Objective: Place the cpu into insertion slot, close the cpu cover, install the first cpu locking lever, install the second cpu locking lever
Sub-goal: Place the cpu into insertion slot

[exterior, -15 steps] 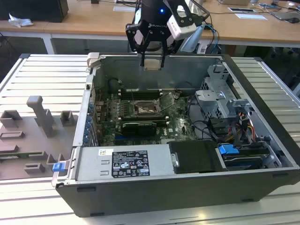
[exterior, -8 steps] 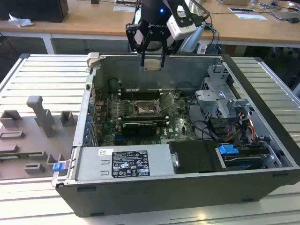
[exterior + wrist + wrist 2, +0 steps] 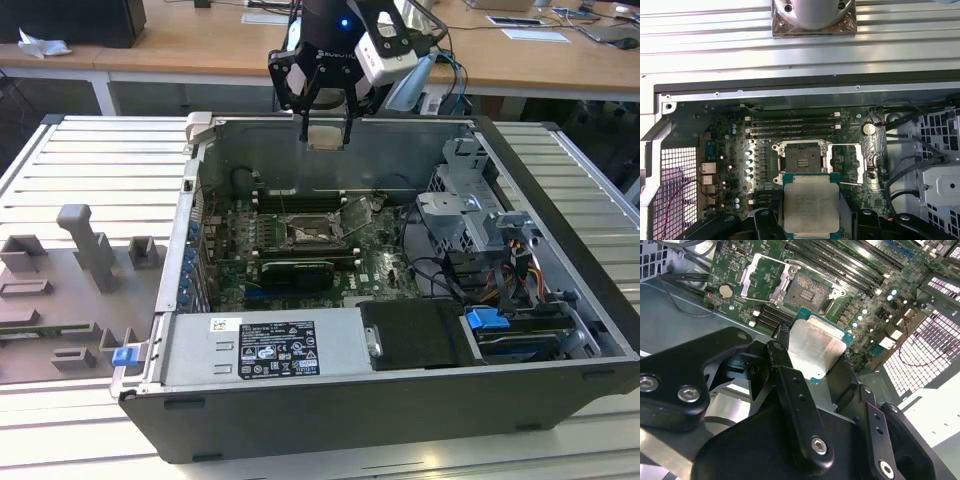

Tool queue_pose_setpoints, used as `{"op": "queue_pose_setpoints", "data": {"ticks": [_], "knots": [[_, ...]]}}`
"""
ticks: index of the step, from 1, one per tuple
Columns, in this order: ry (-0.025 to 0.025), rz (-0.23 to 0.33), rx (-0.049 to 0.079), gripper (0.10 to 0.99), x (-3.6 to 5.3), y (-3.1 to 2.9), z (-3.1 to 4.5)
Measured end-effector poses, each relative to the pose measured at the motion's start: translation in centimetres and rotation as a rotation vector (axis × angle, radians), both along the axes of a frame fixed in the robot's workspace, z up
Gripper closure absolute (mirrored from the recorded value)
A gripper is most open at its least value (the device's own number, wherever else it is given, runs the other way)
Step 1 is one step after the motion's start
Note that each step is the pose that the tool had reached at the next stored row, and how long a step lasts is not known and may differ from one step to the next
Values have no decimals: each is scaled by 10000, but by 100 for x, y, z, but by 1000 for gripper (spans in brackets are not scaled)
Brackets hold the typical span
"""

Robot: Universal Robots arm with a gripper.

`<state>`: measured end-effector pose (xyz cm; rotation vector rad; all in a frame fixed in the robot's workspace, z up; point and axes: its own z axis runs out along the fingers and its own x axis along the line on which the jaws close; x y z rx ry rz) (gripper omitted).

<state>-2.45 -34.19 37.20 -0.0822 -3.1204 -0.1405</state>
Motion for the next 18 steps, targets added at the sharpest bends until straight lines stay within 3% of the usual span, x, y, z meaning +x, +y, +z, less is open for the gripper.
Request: {"op": "queue_pose_setpoints", "data": {"ticks": [18], "knots": [[0, -454, 0, 545, -3, 0, -1]]}}
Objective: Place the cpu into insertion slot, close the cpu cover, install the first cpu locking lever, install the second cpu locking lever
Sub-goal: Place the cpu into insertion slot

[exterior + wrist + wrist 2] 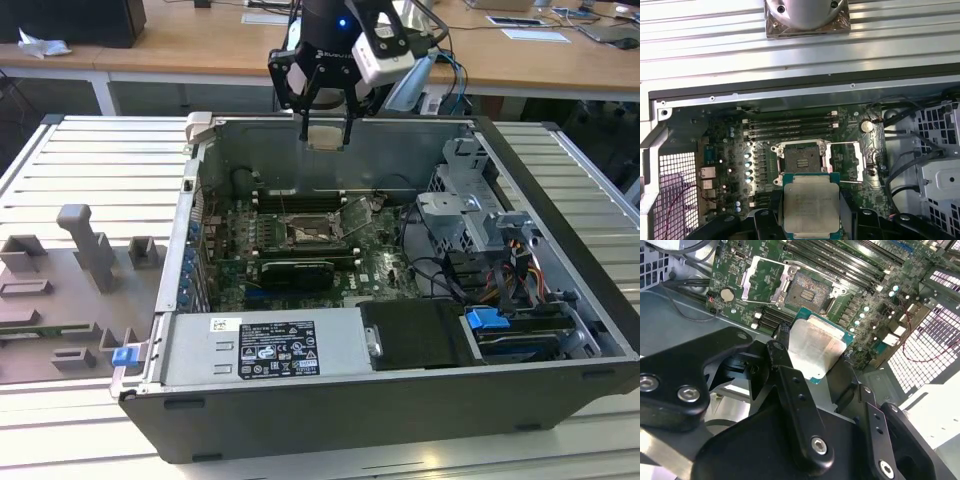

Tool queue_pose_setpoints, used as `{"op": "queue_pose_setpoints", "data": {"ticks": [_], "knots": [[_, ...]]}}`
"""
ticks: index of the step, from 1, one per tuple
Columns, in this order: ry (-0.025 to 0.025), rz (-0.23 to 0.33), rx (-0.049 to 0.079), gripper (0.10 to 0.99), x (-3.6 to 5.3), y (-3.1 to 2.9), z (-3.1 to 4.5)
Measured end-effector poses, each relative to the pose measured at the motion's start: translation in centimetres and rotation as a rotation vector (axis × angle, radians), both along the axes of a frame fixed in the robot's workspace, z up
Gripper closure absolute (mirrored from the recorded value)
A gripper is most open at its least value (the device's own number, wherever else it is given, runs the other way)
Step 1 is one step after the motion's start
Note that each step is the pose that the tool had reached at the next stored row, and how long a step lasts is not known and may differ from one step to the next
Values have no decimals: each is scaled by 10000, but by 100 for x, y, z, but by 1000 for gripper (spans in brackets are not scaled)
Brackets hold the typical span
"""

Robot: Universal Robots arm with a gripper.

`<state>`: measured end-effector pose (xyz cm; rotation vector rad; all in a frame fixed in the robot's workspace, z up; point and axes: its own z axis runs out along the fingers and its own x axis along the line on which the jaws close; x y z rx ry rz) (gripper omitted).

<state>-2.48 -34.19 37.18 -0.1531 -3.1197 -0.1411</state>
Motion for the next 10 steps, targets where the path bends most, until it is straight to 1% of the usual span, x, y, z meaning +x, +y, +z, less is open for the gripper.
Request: {"op": "queue_pose_setpoints", "data": {"ticks": [10], "knots": [[0, -684, 0, 545, 0, 0, 0]]}}
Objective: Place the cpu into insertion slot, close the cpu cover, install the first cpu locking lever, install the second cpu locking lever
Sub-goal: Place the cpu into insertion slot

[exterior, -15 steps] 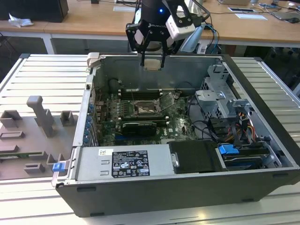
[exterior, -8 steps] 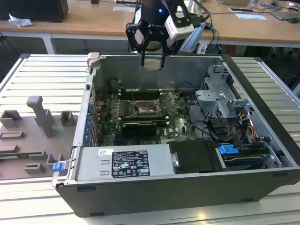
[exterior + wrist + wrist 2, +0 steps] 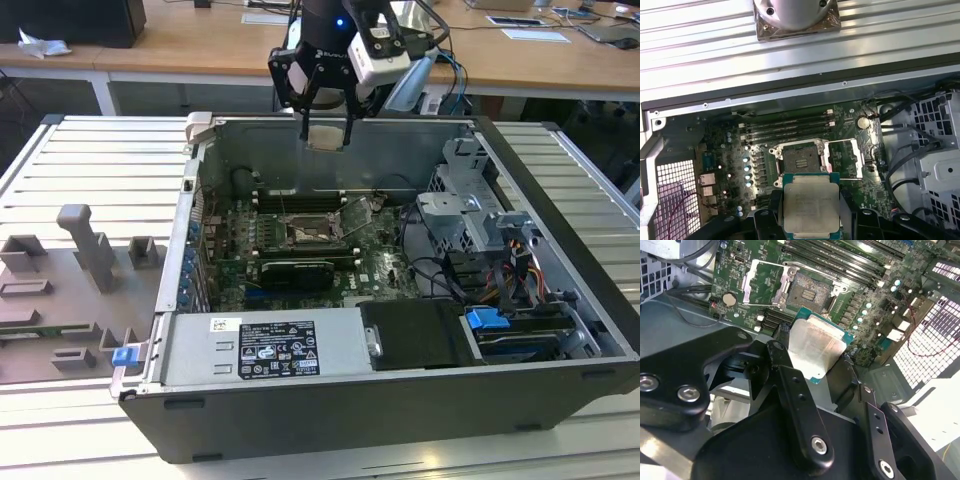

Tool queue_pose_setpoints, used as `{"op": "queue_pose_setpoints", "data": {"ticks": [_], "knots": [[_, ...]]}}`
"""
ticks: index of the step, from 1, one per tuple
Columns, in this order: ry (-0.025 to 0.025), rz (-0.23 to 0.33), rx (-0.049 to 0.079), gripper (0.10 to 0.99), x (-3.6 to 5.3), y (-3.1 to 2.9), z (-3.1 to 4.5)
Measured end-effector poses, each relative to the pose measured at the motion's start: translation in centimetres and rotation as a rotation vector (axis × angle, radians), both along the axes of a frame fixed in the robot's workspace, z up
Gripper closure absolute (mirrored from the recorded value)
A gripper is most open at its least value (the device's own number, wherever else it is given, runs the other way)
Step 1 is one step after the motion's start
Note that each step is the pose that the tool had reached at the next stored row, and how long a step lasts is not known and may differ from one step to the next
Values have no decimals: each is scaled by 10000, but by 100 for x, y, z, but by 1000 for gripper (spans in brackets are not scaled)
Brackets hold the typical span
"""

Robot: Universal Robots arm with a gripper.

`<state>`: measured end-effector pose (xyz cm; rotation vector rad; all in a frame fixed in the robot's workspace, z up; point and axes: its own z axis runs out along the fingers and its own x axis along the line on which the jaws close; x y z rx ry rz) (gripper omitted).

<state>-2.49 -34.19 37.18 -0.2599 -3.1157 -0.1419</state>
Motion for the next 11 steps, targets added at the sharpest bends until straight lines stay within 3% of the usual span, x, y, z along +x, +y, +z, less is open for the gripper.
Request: {"op": "queue_pose_setpoints", "data": {"ticks": [11], "knots": [[0, -606, -1, 545, 0, 0, -2]]}}
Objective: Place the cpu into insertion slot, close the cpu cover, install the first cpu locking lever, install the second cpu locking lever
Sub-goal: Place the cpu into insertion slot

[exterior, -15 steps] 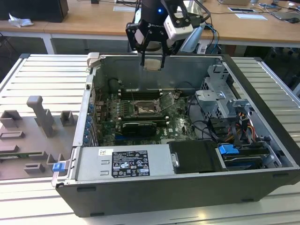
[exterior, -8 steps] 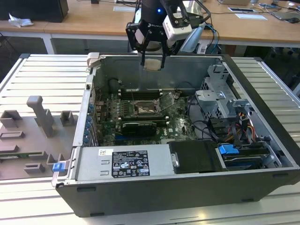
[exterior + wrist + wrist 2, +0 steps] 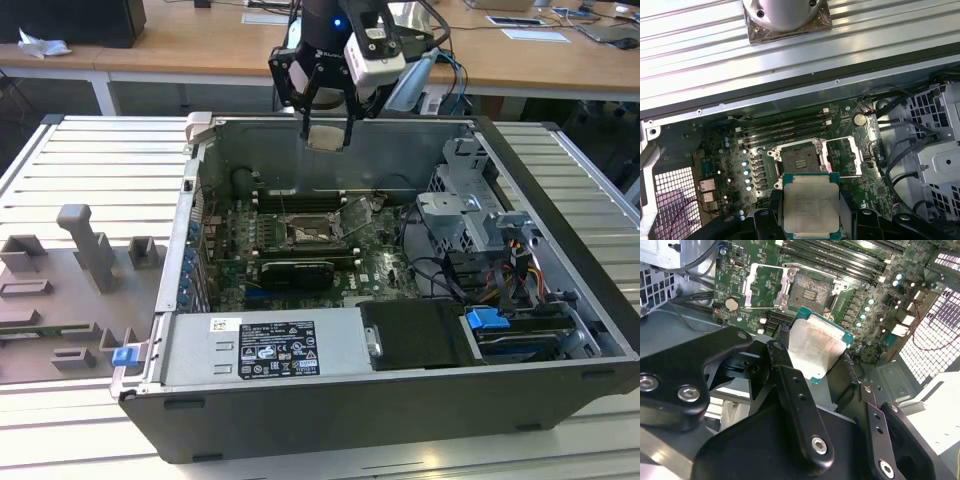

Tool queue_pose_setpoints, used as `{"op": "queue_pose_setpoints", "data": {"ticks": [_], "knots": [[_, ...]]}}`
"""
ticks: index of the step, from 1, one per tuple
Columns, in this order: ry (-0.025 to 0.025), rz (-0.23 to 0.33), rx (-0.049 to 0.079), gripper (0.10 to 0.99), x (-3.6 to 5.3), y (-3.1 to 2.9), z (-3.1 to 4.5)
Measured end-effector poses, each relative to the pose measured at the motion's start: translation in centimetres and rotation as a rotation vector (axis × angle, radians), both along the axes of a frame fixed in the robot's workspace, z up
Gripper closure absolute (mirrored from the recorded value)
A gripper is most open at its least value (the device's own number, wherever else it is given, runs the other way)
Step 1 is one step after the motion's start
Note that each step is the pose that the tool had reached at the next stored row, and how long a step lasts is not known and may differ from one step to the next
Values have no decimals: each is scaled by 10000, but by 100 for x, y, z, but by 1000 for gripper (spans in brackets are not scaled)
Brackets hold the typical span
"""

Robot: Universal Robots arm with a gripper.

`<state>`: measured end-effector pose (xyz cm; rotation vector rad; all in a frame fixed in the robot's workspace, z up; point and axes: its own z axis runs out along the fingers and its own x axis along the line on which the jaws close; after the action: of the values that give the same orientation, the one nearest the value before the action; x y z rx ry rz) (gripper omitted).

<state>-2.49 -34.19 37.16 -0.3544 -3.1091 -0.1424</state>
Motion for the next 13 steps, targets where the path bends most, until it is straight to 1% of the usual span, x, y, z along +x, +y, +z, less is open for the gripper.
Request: {"op": "queue_pose_setpoints", "data": {"ticks": [4, 6, 8, 9, 13], "knots": [[-1, -549, -17, 545, 0, 0, -12], [0, -969, -28, 545, 0, 0, -23], [0, -1250, -30, 545, 0, 0, -30], [1, -1744, -31, 545, 0, 0, -38], [1, -2304, -30, 545, 0, 0, -46]]}}
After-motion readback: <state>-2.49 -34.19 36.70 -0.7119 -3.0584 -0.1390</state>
